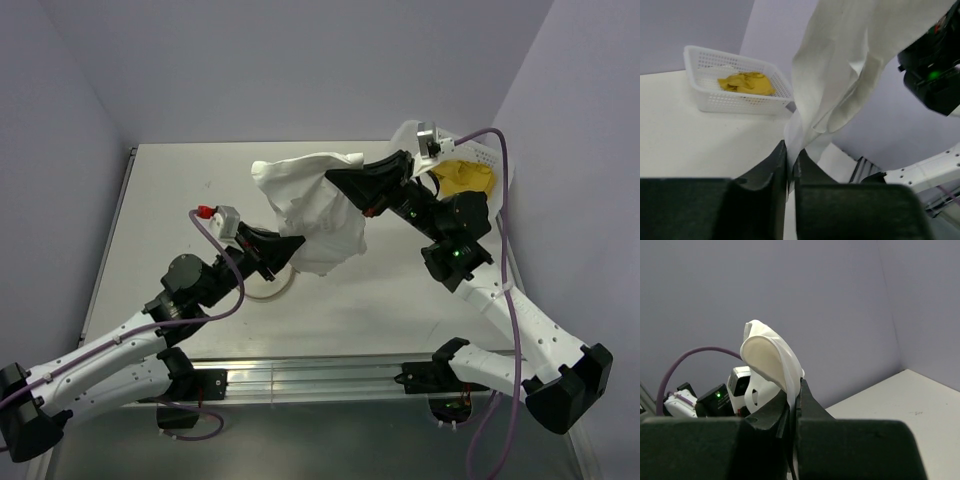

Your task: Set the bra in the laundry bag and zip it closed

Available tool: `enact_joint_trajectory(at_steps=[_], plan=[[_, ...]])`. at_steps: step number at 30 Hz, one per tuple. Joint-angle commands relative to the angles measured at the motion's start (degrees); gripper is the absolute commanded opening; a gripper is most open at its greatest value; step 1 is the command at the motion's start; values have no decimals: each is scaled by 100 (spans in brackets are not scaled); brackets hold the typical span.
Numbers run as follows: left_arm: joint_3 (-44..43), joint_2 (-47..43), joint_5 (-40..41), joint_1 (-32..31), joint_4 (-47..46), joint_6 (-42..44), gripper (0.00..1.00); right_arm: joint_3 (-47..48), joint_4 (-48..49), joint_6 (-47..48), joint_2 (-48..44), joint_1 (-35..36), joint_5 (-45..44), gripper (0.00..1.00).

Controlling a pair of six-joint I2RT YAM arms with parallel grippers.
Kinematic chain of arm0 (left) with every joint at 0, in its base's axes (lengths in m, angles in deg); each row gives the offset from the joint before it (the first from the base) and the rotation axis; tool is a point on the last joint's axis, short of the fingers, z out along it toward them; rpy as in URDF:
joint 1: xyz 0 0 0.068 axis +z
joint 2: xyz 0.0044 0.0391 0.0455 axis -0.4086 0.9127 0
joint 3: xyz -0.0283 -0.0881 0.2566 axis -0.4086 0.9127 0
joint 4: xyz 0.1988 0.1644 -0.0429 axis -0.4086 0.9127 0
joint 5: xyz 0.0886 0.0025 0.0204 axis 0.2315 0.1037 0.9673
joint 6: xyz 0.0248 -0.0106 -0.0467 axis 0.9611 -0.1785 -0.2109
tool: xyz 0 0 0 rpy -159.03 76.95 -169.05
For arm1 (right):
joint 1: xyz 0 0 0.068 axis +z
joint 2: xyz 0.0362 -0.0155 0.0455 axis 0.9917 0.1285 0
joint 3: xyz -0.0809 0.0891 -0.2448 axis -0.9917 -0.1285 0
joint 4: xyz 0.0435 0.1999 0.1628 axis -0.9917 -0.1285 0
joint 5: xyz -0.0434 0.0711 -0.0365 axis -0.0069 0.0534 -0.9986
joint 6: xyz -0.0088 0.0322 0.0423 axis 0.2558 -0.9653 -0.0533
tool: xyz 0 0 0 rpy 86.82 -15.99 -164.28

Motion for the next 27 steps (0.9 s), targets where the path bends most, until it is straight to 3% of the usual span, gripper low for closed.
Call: enact_joint_trajectory(at_steps=[1, 3, 8, 10, 14, 18, 25, 27], plan=[[84, -172, 92, -26, -494, 50, 7, -61, 570, -228, -62, -58, 242, 0], [110, -225, 128, -26, -529, 32, 0, -166, 762, -289, -97, -102, 303, 0], [-3, -278, 574, -26, -337, -82, 0, -394, 1184, -264, -325, -392, 917, 3], [-196, -208, 716, -17, -56, -134, 0, -474, 1414, -167, -422, -497, 1312, 11], [-609, 213, 787, -17, 393, -249, 0, -439, 1388, 237, -703, -551, 2770, 38], [-1013, 364, 1103, 88, 736, -337, 0, -658, 960, 667, -1072, -551, 3387, 59], [-1296, 364, 1016, 185, 930, -363, 0, -966, -334, 1678, -1705, -638, 3319, 98], [-1287, 320, 945, 185, 912, -442, 0, -984, -756, 1889, -1811, -665, 2952, 100]])
